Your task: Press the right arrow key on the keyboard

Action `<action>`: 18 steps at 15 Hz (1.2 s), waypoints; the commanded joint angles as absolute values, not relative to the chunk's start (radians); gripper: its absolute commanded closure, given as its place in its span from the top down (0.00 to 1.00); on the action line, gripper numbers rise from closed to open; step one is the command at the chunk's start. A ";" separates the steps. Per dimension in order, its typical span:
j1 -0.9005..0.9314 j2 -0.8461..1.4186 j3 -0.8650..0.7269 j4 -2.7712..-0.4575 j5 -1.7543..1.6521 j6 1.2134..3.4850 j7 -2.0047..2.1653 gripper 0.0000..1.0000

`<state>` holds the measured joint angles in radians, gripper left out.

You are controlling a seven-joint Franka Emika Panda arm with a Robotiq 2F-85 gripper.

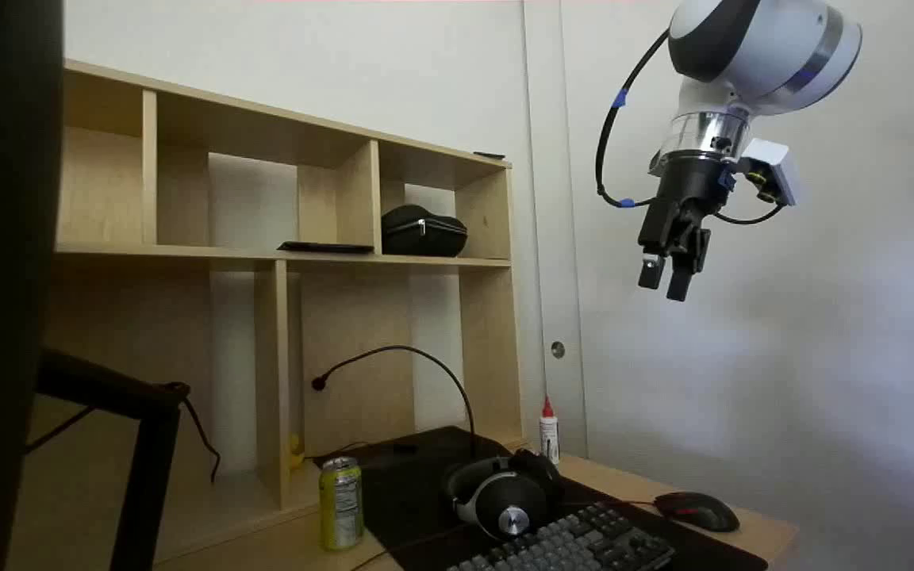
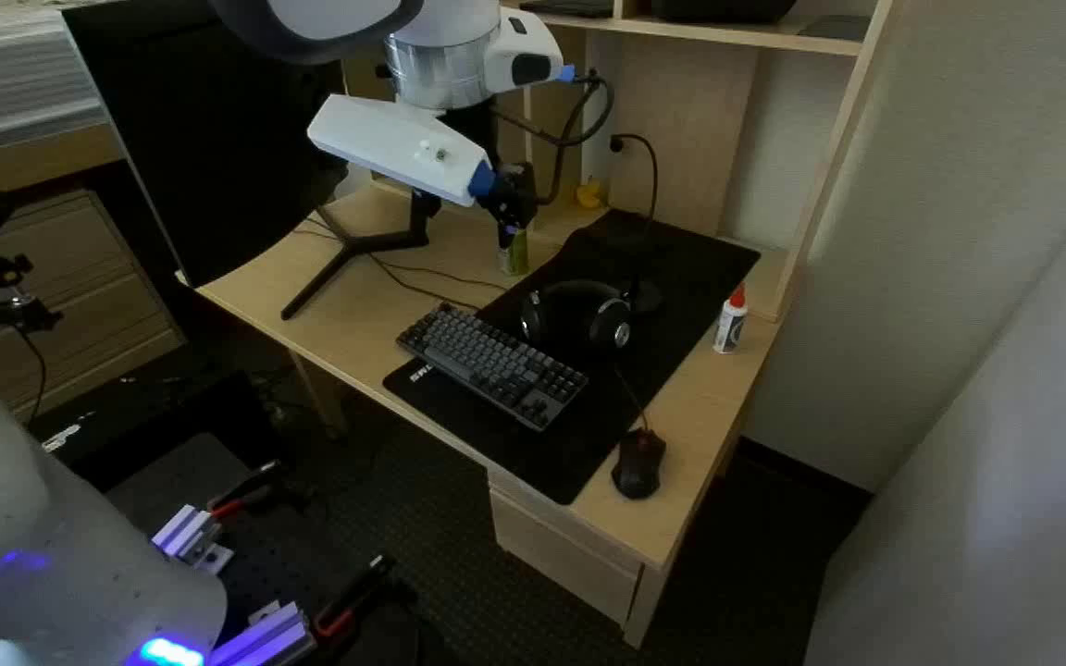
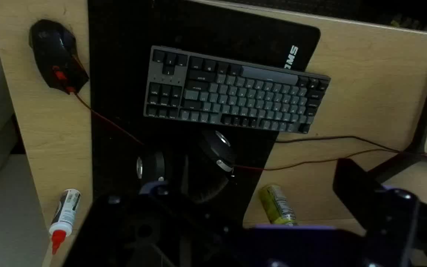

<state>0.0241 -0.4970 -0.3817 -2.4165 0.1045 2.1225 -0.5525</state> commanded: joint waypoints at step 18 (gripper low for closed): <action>-0.088 0.017 -0.272 -2.360 0.250 2.570 -0.253 1.00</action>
<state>-0.0185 0.0007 -0.3110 -2.3164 0.2964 2.5911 -0.2702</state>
